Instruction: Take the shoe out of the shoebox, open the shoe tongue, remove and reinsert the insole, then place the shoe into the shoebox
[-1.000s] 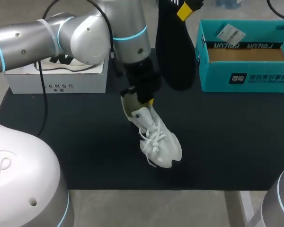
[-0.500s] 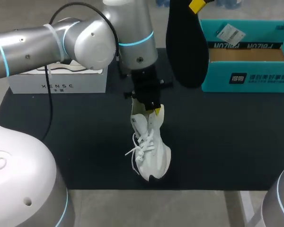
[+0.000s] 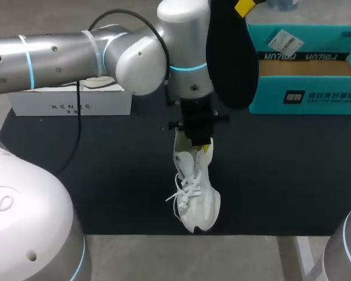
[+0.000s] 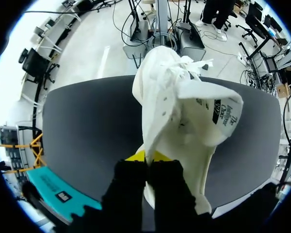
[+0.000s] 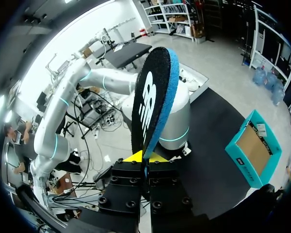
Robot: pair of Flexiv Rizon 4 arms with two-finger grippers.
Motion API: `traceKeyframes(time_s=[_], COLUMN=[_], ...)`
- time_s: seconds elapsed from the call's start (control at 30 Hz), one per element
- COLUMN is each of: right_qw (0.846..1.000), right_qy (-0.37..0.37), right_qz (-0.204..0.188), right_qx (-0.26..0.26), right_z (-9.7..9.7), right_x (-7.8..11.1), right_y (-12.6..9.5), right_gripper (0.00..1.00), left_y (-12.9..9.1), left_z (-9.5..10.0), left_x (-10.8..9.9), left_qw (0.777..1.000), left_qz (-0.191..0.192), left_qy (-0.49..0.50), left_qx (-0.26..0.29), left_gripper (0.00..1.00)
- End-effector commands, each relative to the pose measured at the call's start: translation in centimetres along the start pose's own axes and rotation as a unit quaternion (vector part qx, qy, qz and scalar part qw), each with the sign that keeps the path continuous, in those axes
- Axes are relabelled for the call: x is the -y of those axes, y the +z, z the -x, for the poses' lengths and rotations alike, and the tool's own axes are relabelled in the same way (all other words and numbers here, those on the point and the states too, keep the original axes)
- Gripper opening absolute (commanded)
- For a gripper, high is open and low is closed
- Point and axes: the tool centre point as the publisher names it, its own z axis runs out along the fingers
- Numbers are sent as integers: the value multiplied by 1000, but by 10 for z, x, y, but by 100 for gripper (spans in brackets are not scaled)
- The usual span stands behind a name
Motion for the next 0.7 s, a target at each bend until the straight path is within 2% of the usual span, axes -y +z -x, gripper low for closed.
traceKeyframes(time_s=[0.03,0.7], right_qw=[1000,1000], right_qy=[1,1], right_qz=[-1,-1], right_qx=[1,1], right_z=[0,0], right_x=[-1,-1], right_y=[0,0], right_gripper=[0,0], left_y=[9,23], left_z=[5,6], left_x=[-3,-9], left_qw=[1000,1000], left_qz=[0,23], left_qy=[2,5], left_qx=[-9,-16], left_gripper=[0,0])
